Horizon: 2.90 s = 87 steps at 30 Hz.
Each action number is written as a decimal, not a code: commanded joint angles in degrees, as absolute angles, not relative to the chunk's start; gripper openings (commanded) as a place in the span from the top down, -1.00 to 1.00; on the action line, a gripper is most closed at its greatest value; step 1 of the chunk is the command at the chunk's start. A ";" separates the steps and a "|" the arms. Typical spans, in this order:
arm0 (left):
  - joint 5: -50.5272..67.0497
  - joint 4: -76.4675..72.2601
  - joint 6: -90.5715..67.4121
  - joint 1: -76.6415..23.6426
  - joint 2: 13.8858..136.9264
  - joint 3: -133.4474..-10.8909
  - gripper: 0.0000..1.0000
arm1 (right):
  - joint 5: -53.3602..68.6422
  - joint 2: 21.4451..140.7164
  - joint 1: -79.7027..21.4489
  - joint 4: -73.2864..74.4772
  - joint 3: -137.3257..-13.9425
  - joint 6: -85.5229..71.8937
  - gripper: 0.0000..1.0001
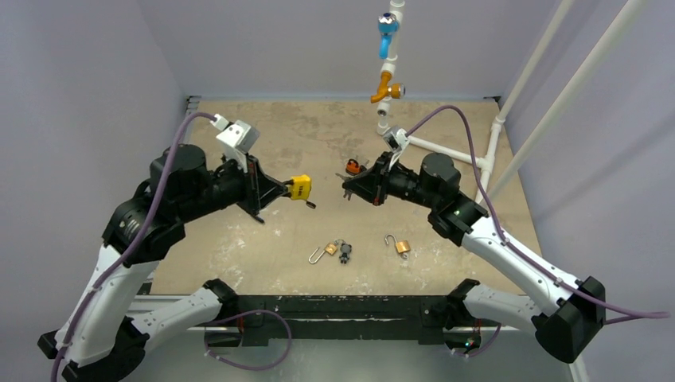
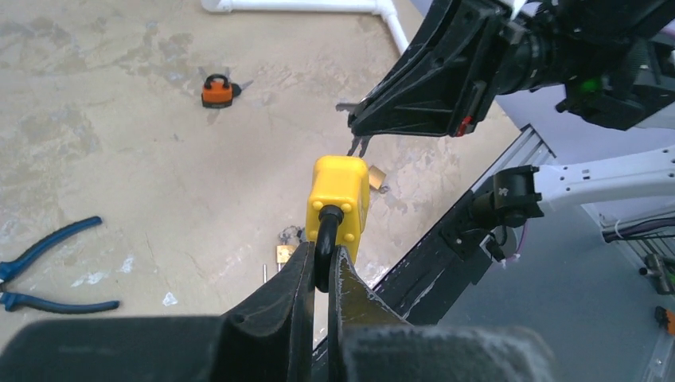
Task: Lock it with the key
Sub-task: Place the key at the center of the board, then place the lock at the center of the board, then pick up the lock from the center of the board.
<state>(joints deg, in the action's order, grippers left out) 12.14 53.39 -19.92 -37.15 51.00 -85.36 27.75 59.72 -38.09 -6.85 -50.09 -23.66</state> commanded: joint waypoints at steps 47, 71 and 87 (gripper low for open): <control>16.00 32.24 -38.91 -16.96 94.67 -71.31 -0.09 | 1.41 110.73 -44.90 -3.56 -72.64 -35.79 0.31; 15.97 33.89 -26.45 -18.79 57.09 -54.20 -0.81 | -5.85 88.11 -56.47 9.46 -58.18 -29.40 -0.86; 11.07 35.26 -25.75 -19.75 56.88 -54.10 -0.77 | -4.81 89.77 -60.16 11.79 -52.65 -24.62 -0.09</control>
<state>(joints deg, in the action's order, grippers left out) 12.60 37.21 -27.16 -19.59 57.08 -54.00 -3.81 89.38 -58.87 12.67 -52.88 -26.63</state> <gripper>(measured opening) 0.887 0.570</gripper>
